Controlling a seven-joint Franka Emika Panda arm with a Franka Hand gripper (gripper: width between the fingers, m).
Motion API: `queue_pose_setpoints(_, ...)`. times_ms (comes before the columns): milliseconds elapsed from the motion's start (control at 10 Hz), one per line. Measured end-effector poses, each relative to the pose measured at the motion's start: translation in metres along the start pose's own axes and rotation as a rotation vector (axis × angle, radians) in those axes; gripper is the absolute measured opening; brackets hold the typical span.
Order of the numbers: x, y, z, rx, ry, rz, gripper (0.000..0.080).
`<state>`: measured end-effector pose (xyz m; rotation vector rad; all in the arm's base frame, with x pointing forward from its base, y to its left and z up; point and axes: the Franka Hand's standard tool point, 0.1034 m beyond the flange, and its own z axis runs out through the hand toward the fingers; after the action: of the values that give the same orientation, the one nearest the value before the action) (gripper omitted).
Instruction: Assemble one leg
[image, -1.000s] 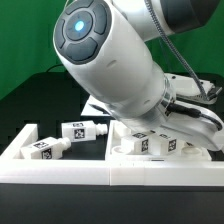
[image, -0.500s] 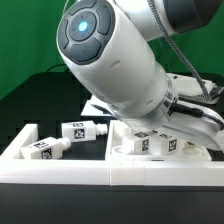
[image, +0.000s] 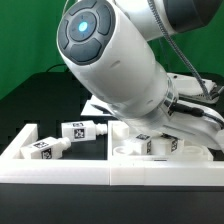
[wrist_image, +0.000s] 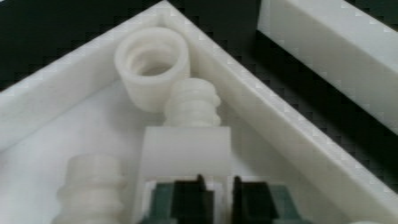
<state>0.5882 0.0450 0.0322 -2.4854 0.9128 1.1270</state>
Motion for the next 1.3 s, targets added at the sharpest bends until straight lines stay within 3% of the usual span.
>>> queue_pose_setpoints(300, 0.0, 0.002, -0.003, 0.001, -0.005, -0.014, 0.0001)
queue_pose_setpoints(600, -0.006, 0.015, -0.031, 0.02, -0.023, -0.054, 0.0007)
queue_pose_setpoints(700, -0.004, 0.014, -0.029, 0.022, -0.016, -0.054, 0.0119)
queue_pose_setpoints(800, -0.004, 0.013, -0.027, 0.02, -0.018, -0.054, 0.0119)
queue_pose_setpoints(1000, -0.001, 0.016, -0.026, 0.02, -0.019, -0.05, 0.0482)
queue_pose_setpoints(1100, 0.008, 0.022, -0.027, 0.021, -0.02, -0.037, 0.0482)
queue_pose_setpoints(1200, 0.014, 0.024, -0.034, 0.022, -0.024, -0.037, 0.0608)
queue_pose_setpoints(1300, 0.017, 0.025, -0.044, 0.026, -0.022, -0.045, 0.0608)
